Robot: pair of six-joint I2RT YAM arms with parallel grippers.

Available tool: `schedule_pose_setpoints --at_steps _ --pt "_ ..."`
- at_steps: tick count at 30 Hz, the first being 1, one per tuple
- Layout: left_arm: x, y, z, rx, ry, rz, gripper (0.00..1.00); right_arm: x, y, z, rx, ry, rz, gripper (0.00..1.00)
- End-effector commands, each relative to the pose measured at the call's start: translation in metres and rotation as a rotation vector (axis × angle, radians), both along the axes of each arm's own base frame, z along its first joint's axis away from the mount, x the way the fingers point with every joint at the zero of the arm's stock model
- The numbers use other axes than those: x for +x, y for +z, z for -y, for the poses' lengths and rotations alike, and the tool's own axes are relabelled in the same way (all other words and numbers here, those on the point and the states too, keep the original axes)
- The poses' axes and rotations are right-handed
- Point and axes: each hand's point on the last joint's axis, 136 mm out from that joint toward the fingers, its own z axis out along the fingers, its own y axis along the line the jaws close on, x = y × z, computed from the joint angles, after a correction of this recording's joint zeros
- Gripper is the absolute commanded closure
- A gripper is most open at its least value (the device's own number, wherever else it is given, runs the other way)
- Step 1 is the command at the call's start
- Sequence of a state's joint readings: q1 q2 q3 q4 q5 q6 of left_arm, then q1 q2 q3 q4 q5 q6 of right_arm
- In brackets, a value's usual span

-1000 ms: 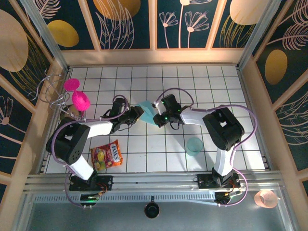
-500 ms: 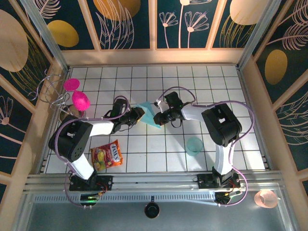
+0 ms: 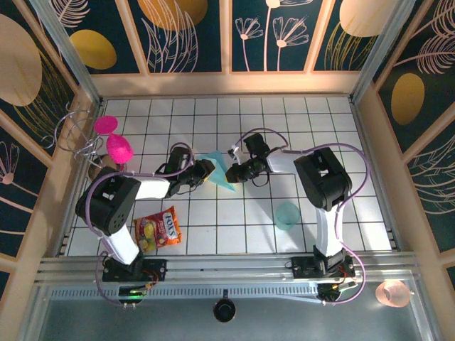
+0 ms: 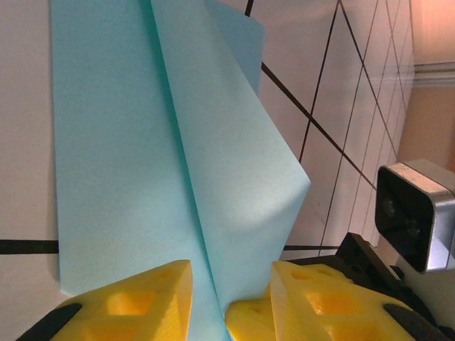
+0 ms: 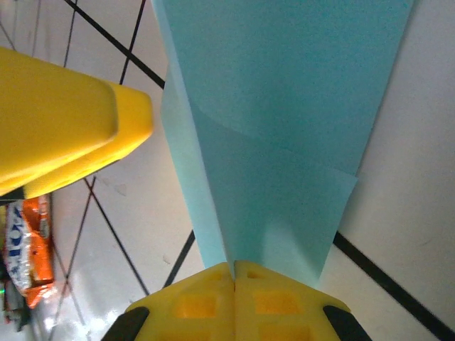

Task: Fold a paper plane with a square sheet of paper (pick it up from the middle)
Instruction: Fourth fold the wing at the center of the table.

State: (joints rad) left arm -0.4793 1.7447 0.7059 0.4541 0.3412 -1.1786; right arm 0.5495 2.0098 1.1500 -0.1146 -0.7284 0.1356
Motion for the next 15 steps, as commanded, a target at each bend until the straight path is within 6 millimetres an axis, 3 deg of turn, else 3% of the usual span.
schedule_pose_setpoints --at_steps 1,15 --pt "0.001 -0.001 0.008 0.005 -0.047 0.025 0.65 0.005 0.007 0.001 0.074 -0.026 -0.079 0.99" --pt "0.013 0.002 0.017 0.024 -0.078 0.040 0.65 0.000 -0.008 0.008 0.127 -0.065 -0.209 0.99"
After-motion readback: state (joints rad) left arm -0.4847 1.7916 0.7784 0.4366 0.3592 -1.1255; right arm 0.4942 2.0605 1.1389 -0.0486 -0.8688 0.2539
